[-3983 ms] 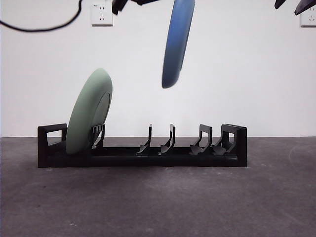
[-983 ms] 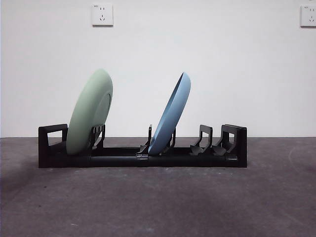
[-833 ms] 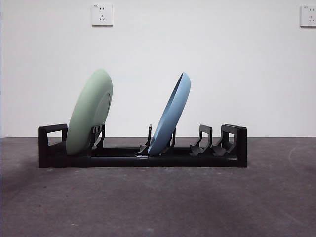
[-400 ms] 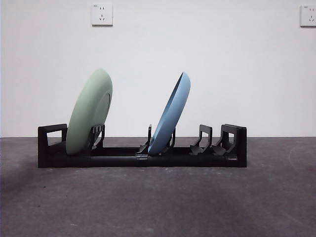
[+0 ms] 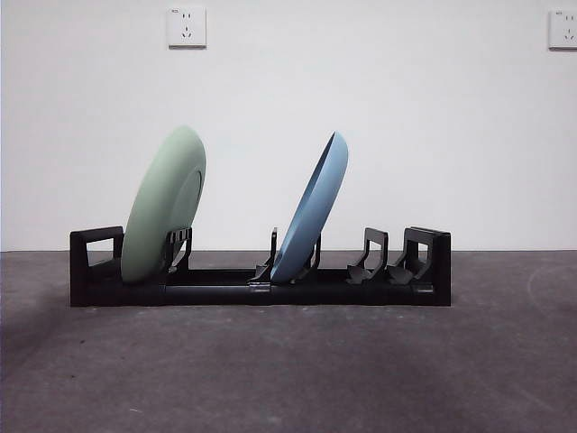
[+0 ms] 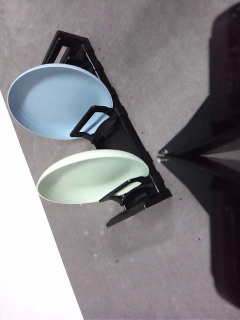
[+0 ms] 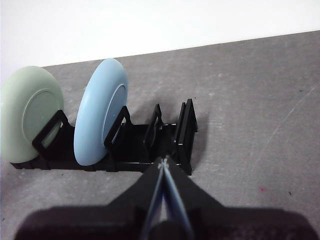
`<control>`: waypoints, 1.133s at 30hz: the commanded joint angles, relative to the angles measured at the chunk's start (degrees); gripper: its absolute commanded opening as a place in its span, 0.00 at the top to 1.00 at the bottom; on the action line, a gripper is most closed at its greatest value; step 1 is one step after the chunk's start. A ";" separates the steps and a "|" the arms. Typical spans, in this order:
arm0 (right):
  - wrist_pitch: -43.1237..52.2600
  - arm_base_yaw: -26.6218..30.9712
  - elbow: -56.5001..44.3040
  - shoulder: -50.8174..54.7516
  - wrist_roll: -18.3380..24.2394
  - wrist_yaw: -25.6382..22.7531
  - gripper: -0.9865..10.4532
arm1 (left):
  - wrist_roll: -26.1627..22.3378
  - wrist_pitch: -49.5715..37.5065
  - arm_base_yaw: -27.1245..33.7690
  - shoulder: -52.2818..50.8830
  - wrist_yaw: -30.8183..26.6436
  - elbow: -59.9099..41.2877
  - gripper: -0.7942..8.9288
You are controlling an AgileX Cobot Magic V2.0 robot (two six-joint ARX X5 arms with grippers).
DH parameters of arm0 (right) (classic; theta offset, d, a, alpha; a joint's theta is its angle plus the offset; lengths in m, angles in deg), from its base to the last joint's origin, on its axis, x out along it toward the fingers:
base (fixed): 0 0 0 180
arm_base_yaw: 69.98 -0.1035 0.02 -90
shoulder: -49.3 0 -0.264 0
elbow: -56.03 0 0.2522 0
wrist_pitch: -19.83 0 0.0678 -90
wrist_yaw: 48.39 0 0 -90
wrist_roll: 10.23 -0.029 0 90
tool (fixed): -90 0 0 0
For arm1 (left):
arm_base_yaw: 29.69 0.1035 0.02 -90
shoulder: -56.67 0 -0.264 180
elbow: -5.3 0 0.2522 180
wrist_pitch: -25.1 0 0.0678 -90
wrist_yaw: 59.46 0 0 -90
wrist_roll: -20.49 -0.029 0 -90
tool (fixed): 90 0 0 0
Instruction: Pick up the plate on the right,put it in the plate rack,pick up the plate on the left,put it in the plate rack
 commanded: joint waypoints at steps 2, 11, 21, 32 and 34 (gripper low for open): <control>0.24 -0.09 -0.46 0.09 -0.66 -0.17 0.91 | -1.05 -5.75 5.95 -1.88 4.42 -1.88 0.92; 0.24 -0.09 -0.46 0.09 -0.66 -0.17 0.91 | -1.09 -25.14 25.49 -11.23 20.00 -19.06 0.92; 0.24 -0.09 -0.46 0.09 -0.66 -0.17 0.91 | -1.09 -30.08 34.01 -20.70 22.43 -35.95 0.92; 0.26 -0.09 -0.46 0.09 -0.66 -0.17 0.91 | -0.74 -30.23 34.29 -24.48 22.36 -42.40 0.92; 0.20 -0.09 -0.46 0.09 -0.66 -0.17 0.91 | -0.90 -30.16 34.29 -24.48 22.01 -42.40 0.92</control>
